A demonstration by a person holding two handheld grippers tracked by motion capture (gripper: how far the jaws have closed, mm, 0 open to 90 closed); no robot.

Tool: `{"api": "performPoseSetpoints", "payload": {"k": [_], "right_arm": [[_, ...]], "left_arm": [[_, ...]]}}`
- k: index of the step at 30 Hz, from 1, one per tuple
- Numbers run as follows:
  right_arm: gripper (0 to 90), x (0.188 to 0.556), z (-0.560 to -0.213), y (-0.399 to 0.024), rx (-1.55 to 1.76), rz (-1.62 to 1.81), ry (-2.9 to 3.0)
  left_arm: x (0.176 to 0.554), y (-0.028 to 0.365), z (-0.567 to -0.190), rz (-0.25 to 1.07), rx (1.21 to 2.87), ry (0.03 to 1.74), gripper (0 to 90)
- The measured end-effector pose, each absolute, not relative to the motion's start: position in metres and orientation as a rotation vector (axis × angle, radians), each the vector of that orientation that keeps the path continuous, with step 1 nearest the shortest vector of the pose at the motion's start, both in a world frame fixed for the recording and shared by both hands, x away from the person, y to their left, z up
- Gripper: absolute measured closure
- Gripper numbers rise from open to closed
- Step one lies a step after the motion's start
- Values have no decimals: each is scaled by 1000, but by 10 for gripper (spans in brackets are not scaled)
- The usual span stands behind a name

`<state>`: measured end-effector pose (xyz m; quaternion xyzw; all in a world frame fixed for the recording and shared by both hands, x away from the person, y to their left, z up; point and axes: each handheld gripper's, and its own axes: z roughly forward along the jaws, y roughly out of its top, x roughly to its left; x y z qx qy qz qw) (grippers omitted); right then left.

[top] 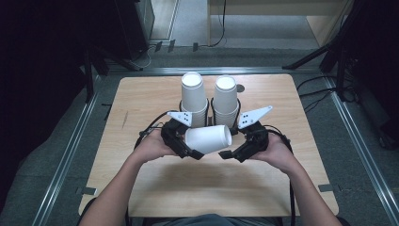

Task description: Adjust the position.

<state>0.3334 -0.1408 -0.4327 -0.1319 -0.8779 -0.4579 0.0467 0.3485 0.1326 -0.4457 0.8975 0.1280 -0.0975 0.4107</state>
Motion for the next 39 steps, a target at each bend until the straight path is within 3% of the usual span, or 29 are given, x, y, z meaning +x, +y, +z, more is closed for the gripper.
{"api": "performPoseSetpoints", "payload": {"k": [18, 39], "right_arm": [[145, 337, -454, -133, -419, -1247, -2760], [145, 337, -459, -117, -341, -1187, -2851]], "left_arm": [[350, 142, -434, -154, 2482, 355, 135], [352, 100, -455, -160, 2696, 277, 132]]}}
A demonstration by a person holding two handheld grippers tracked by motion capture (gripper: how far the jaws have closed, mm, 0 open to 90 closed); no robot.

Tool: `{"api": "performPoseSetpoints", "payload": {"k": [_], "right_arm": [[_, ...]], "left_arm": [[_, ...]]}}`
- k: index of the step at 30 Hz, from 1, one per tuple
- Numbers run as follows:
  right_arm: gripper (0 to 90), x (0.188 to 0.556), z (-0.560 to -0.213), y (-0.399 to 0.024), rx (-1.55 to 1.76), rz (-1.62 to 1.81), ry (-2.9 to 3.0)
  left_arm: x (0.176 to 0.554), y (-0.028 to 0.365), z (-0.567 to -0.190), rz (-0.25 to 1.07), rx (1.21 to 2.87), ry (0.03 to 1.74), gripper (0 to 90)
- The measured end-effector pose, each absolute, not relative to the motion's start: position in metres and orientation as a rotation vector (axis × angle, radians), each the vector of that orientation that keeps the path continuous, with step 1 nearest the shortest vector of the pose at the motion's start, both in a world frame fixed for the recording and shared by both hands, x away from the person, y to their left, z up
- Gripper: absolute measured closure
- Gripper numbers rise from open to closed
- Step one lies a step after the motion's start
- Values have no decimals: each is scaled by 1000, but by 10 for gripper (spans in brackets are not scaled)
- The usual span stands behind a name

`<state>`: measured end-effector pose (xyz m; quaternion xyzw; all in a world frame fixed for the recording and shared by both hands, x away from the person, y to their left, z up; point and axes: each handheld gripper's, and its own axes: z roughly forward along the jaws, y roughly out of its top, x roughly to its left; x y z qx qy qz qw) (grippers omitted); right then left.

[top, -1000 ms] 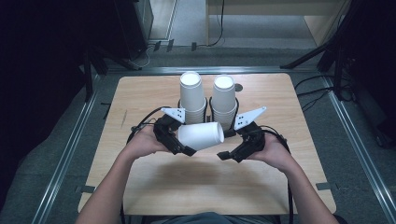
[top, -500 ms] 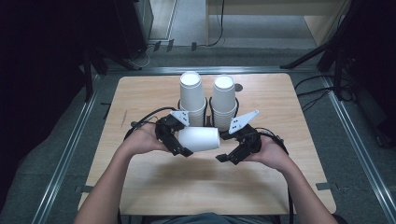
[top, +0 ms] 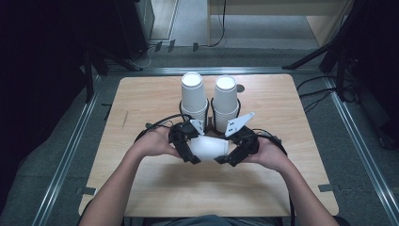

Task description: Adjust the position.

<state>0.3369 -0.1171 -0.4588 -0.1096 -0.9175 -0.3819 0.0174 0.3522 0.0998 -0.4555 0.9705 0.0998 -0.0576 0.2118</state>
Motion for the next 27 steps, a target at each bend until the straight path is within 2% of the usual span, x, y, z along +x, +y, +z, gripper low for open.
{"api": "performPoseSetpoints", "payload": {"k": [9, 18, 27], "right_arm": [[162, 335, -461, -106, -296, -1144, -2874], [222, 333, -463, -100, -234, -1093, -2895], [215, 335, -459, -109, -253, -1154, -2887]], "left_arm": [[350, 90, -461, -171, 2712, 254, 125], [347, 88, -464, -179, 2728, 248, 110], [346, 97, -457, -146, 2602, 286, 0]]}}
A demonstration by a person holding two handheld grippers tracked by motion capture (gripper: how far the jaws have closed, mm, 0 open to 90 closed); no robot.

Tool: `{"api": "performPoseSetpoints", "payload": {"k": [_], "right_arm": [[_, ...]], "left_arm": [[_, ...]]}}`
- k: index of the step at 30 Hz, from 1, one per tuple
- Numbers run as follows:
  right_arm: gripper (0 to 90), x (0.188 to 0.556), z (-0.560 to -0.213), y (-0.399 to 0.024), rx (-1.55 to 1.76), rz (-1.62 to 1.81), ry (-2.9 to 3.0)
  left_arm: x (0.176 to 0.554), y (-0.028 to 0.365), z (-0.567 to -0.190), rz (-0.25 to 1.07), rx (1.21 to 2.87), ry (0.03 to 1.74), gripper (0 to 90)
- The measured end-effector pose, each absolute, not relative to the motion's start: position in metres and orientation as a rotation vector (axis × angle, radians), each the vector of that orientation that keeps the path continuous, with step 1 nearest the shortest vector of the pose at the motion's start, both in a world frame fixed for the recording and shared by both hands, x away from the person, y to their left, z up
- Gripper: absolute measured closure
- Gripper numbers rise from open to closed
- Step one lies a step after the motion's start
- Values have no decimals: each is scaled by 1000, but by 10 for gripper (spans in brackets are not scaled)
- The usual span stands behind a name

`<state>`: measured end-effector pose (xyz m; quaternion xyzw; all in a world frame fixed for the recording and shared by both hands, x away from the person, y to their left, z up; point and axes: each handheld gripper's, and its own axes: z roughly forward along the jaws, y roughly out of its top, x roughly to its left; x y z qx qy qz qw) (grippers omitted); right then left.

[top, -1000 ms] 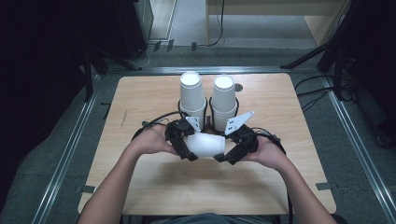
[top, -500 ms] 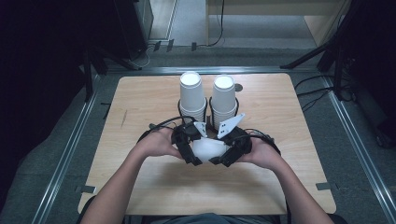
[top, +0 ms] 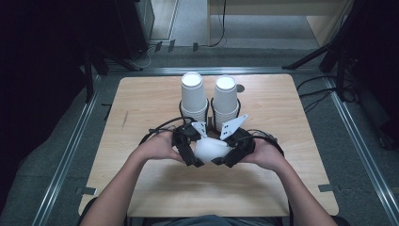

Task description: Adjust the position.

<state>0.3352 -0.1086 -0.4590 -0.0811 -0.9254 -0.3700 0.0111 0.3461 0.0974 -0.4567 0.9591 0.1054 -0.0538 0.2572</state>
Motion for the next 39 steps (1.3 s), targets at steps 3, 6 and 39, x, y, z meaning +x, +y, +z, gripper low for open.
{"api": "performPoseSetpoints", "payload": {"k": [3, 6, 39], "right_arm": [[213, 336, -457, -112, -265, -1195, -2872], [212, 336, -455, -116, -276, -1220, -2853], [218, 331, -441, -123, -251, -1427, -2752]], "left_arm": [[347, 102, -454, -144, 2553, 294, 0], [347, 107, -452, -158, 2503, 311, 0], [349, 122, -440, -279, 2198, 370, 107]]}}
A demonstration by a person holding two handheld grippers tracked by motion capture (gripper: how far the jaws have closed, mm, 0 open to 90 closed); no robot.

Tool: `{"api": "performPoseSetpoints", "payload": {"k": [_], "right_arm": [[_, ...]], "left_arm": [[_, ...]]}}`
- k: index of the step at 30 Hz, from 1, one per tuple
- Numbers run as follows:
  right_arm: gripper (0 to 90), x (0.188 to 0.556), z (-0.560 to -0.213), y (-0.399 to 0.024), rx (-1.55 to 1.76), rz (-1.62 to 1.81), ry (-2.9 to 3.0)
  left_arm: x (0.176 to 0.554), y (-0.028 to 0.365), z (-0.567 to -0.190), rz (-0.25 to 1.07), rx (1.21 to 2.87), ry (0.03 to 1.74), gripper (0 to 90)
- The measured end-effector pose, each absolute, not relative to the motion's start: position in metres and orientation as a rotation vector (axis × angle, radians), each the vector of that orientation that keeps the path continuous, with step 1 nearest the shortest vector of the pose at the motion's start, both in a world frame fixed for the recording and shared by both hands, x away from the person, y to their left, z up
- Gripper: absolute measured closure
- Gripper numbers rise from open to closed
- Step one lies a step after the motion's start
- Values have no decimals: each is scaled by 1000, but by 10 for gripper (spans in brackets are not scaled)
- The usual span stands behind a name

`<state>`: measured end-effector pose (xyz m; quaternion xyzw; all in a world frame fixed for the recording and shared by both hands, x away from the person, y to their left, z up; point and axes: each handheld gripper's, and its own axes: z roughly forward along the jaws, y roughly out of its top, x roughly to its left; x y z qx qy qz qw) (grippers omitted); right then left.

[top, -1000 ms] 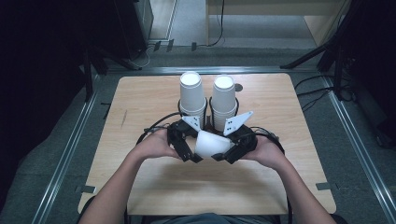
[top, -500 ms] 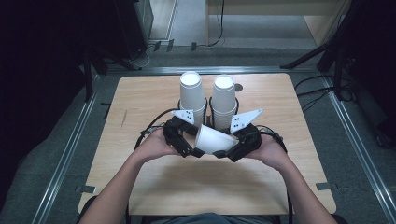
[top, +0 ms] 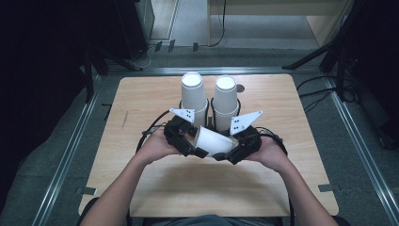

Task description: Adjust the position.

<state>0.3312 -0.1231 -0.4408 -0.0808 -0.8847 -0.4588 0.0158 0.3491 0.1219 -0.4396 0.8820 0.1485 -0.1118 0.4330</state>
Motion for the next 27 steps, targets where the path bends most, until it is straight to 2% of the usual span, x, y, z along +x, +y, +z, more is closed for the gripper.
{"api": "performPoseSetpoints", "payload": {"k": [5, 7, 14, 27], "right_arm": [[214, 332, -442, -122, -246, -1382, -2753], [134, 332, -442, -121, -271, -1355, -2759], [134, 331, -445, -120, -312, -1286, -2796], [135, 333, -451, -123, -336, -1242, -2828]], "left_arm": [[346, 120, -438, -247, 2243, 347, 131], [346, 121, -437, -243, 2257, 349, 130], [346, 128, -429, -232, 2296, 375, 130], [340, 126, -414, -65, 2508, 374, 128]]}}
